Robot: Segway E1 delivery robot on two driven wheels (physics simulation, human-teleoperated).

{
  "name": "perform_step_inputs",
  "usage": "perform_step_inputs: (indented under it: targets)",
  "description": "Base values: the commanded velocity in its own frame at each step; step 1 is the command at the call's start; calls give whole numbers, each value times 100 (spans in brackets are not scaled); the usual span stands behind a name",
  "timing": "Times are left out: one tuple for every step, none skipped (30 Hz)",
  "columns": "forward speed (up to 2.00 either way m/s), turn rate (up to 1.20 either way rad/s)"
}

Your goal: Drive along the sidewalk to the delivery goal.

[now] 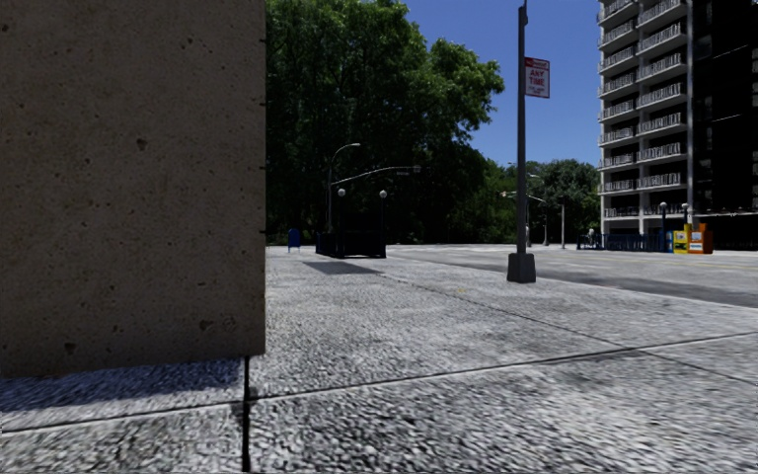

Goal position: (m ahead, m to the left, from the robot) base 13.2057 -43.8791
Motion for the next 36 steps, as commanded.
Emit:
perform_step_inputs:
  targets:
    - [200,0]
    - [200,0]
    - [200,0]
    - [200,0]
    - [200,0]
    - [200,0]
    - [200,0]
    - [200,0]
    - [200,0]
    - [200,0]
    - [200,0]
    - [200,0]
    - [200,0]
    - [200,0]
    - [200,0]
    - [200,0]
    - [200,0]
    - [200,0]
    - [200,0]
    - [200,0]
    - [200,0]
    - [200,0]
    - [200,15]
    - [200,29]
    - [200,29]
    - [200,36]
    - [200,39]
    - [200,39]
    - [200,39]
    - [200,40]
    - [200,44]
    - [200,44]
    - [200,44]
    - [200,44]
    - [200,45]
    - [200,45]
